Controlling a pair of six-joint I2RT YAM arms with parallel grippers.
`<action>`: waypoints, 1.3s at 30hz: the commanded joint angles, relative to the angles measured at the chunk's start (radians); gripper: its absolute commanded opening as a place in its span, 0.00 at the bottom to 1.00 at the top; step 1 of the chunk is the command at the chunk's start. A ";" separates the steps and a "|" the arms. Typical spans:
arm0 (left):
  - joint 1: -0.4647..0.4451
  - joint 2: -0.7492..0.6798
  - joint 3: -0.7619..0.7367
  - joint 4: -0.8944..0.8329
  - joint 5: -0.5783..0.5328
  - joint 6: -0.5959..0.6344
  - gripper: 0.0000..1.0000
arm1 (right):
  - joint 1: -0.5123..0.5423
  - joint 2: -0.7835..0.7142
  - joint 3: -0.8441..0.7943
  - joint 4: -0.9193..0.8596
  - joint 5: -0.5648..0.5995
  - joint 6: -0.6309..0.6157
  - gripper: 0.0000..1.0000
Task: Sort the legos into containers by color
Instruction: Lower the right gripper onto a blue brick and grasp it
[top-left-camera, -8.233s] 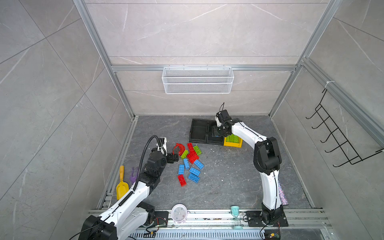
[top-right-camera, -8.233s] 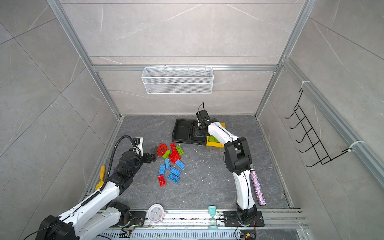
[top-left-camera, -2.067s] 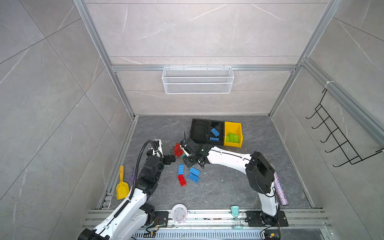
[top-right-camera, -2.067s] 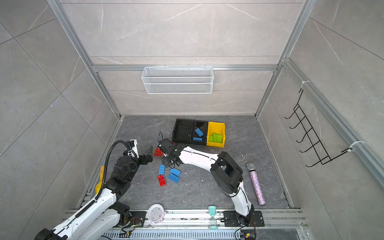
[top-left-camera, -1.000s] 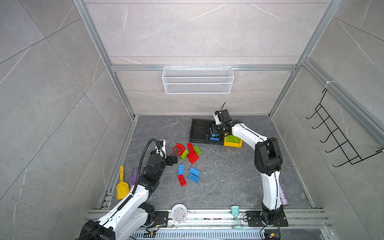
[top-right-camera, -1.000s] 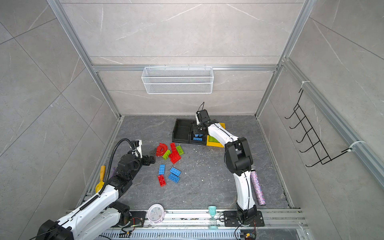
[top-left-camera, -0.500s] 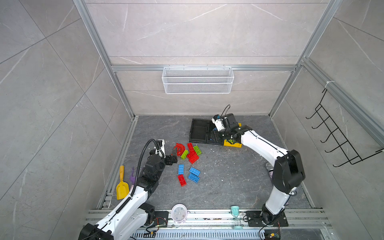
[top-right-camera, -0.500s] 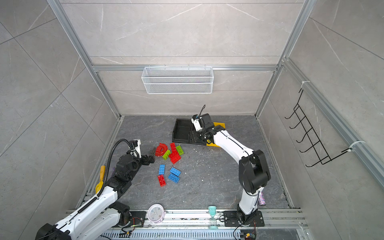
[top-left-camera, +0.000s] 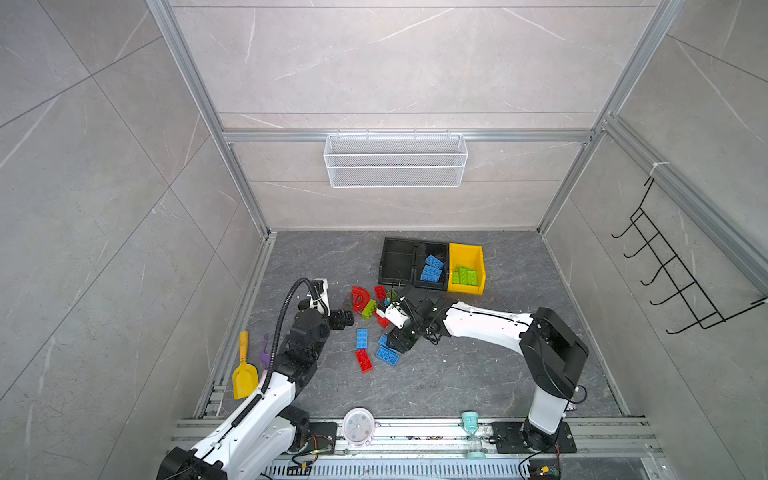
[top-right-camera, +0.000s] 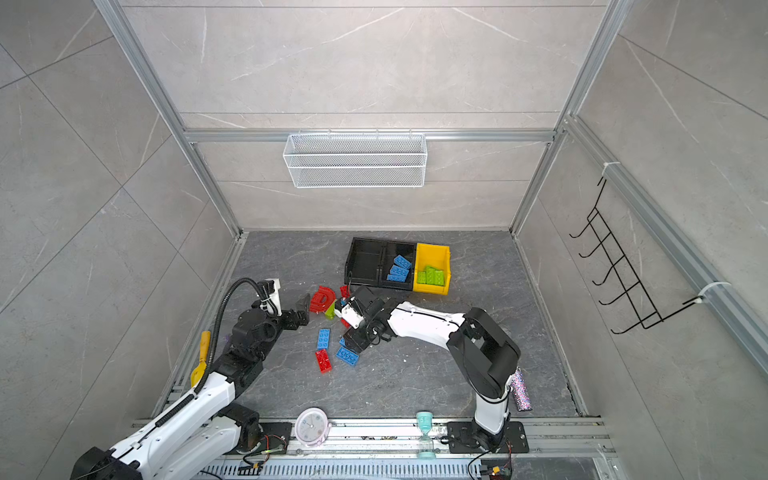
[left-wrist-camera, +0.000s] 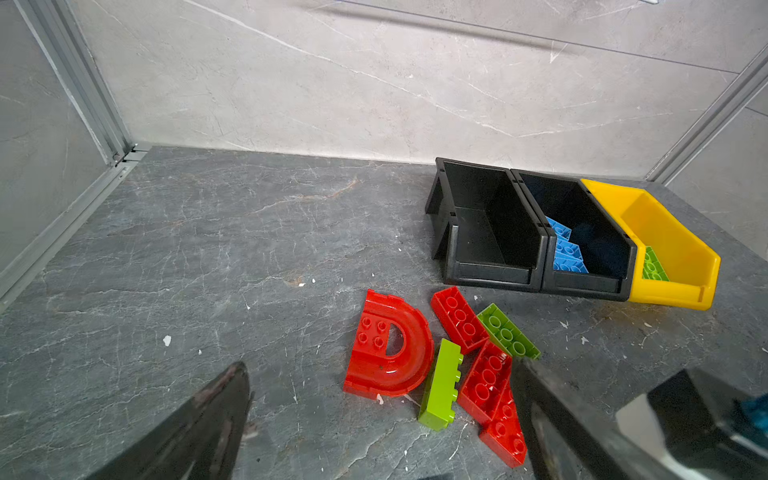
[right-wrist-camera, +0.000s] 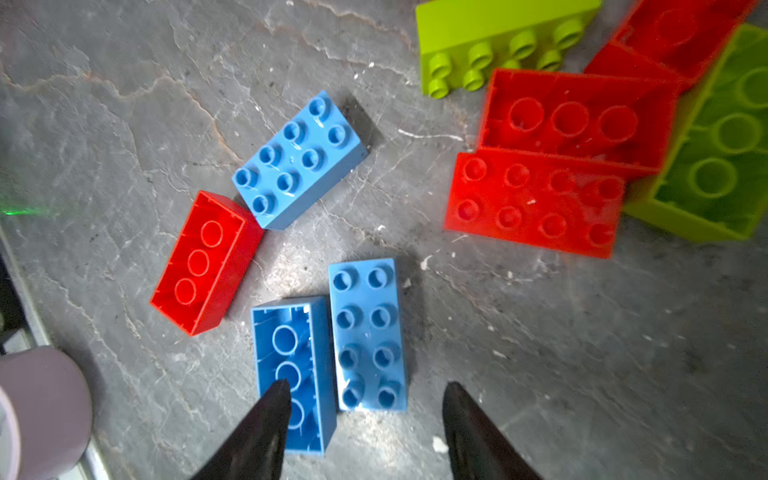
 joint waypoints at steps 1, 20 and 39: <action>0.002 0.002 0.009 0.040 -0.015 0.012 1.00 | 0.011 0.044 0.024 0.035 0.029 0.007 0.61; 0.001 -0.051 -0.015 0.040 -0.063 0.002 1.00 | 0.009 0.090 0.043 0.025 0.207 0.065 0.58; 0.002 -0.052 -0.011 0.036 -0.054 0.004 1.00 | 0.000 0.056 0.080 -0.027 0.212 0.058 0.62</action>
